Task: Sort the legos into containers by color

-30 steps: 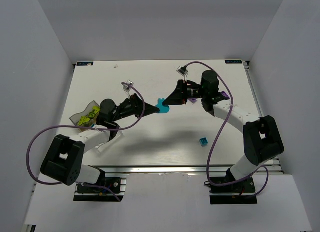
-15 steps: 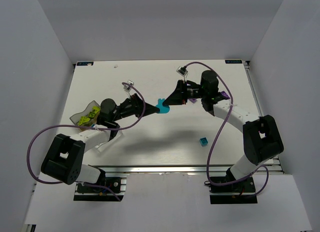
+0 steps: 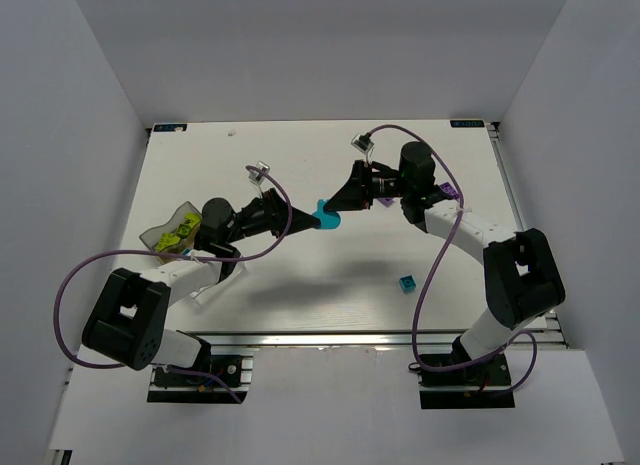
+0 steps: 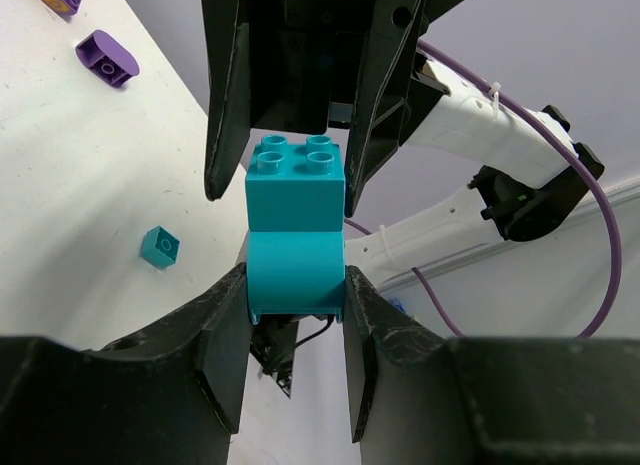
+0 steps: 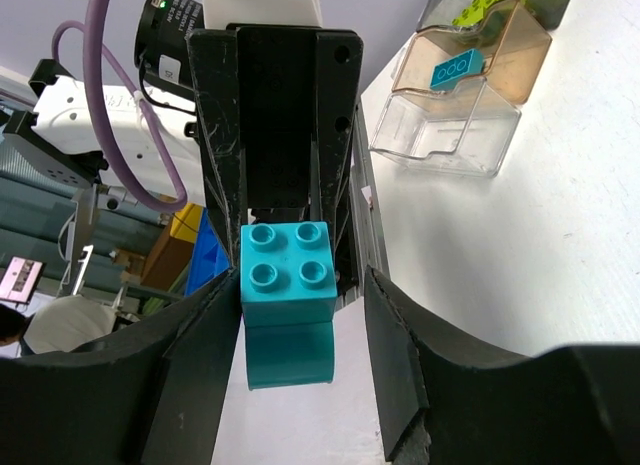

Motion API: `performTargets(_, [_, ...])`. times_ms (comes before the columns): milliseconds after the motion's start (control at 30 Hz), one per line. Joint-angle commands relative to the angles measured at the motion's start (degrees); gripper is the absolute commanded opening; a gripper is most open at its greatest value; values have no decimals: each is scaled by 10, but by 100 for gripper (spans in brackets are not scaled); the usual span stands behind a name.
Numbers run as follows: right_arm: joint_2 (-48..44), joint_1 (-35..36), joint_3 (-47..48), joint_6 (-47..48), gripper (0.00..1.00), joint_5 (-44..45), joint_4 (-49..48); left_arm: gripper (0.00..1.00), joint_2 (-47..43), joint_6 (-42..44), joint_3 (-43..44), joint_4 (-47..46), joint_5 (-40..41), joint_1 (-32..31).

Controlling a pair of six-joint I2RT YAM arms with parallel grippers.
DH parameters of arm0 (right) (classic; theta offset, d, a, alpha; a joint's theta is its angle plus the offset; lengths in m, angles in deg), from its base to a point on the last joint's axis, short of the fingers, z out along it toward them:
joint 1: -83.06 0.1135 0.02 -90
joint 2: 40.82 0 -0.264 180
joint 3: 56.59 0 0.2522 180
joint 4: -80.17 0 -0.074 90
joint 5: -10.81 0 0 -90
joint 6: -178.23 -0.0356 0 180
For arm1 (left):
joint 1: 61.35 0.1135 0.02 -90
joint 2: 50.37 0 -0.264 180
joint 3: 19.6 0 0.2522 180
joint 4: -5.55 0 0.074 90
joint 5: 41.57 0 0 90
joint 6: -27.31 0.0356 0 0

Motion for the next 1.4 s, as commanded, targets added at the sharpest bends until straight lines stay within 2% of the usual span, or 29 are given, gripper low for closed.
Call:
performTargets(0, [4, 3, 24, -10, 57, -1, -40, 15, -9, 6, 12, -12, -8, -4])
performTargets(500, [6, 2, 24, -30, 53, -5, -70, 15, -12, 10, 1, -12, -8, -4])
performTargets(700, [7, 2, 19, -47, 31, -11, -98, 15, -11, 10, -1, -12, -10, -4])
performTargets(767, [9, 1, 17, -58, 15, -13, -116, 14, -13, 11, -4, -11, -11, -4])
performTargets(800, [9, 1, 16, -62, 15, -13, -124, 14, -13, 13, -5, -11, -11, -4])
performTargets(867, [11, -1, 15, -74, 0, -12, -136, 12, -14, 13, -7, -9, -14, -4])
performTargets(1033, [20, -23, 30, -77, 0, -11, -151, 11, -32, 29, -33, 23, -21, -4])
performTargets(1367, [35, -61, 48, -81, 0, -16, -158, 6, -79, 132, -65, 190, -13, -2])
